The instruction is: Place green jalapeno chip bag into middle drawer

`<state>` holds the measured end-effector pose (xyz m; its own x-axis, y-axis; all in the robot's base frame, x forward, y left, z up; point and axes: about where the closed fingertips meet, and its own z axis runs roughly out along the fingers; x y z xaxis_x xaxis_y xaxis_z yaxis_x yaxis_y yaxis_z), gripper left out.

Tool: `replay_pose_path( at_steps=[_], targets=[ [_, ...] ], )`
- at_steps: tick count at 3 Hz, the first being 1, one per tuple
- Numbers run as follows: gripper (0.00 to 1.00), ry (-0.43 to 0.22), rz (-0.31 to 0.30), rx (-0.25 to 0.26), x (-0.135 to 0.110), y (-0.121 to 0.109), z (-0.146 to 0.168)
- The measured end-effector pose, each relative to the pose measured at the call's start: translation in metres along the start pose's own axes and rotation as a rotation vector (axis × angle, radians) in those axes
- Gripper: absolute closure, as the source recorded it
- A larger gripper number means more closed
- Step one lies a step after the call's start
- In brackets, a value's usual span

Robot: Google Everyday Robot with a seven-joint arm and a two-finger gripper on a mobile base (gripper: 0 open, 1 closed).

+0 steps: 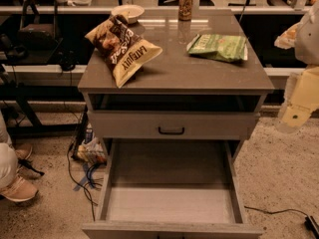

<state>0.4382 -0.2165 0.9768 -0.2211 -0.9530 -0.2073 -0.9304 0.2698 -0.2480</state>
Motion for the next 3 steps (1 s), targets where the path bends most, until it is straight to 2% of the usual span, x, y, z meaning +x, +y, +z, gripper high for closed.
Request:
replay_pose_path(
  at_steps=[1, 2, 3],
  targets=[
    [0.00, 0.000, 0.000, 0.000, 0.000, 0.000, 0.000],
    [0.00, -0.043, 0.040, 0.067, 0.006, -0.018, -0.002],
    [0.00, -0.202, 0.191, 0.223, 0.041, -0.087, 0.008]
  ],
)
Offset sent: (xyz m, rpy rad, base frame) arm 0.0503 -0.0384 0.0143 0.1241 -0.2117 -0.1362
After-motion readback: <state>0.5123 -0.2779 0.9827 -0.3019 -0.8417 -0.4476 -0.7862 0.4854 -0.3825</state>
